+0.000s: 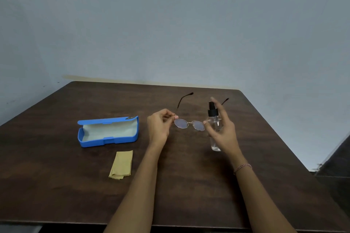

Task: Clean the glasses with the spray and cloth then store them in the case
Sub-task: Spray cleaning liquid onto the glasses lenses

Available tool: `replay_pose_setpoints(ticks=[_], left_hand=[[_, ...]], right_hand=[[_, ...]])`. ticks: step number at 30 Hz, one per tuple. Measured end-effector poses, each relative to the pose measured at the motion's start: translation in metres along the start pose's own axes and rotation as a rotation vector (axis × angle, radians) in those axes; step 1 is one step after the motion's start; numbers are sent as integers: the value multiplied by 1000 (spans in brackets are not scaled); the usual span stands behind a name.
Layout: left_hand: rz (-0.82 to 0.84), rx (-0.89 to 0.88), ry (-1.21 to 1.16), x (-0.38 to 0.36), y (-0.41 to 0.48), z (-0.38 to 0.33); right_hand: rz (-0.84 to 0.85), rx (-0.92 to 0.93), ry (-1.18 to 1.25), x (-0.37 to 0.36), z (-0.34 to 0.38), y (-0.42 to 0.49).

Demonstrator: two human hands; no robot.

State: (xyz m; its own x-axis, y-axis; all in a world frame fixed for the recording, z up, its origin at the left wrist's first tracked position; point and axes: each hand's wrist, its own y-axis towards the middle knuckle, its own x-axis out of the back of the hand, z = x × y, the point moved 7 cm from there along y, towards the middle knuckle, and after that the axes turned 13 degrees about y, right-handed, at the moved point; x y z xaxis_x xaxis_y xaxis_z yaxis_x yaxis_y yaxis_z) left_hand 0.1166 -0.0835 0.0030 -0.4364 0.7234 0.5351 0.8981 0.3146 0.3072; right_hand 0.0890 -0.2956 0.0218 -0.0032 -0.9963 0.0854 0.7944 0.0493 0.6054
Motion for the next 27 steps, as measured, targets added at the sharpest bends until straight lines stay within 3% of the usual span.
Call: replay_pose_setpoints(ticks=[4, 11, 27], left_hand=[[-35, -79, -50, 1, 1, -6], [-159, -250, -95, 13, -5, -17], [-233, -394, -68, 16, -12, -27]], right_hand=[[95, -15, -241, -14, -6, -1], [71, -27, -494, -25, -2, -1], [23, -47, -593, -30, 0, -3]])
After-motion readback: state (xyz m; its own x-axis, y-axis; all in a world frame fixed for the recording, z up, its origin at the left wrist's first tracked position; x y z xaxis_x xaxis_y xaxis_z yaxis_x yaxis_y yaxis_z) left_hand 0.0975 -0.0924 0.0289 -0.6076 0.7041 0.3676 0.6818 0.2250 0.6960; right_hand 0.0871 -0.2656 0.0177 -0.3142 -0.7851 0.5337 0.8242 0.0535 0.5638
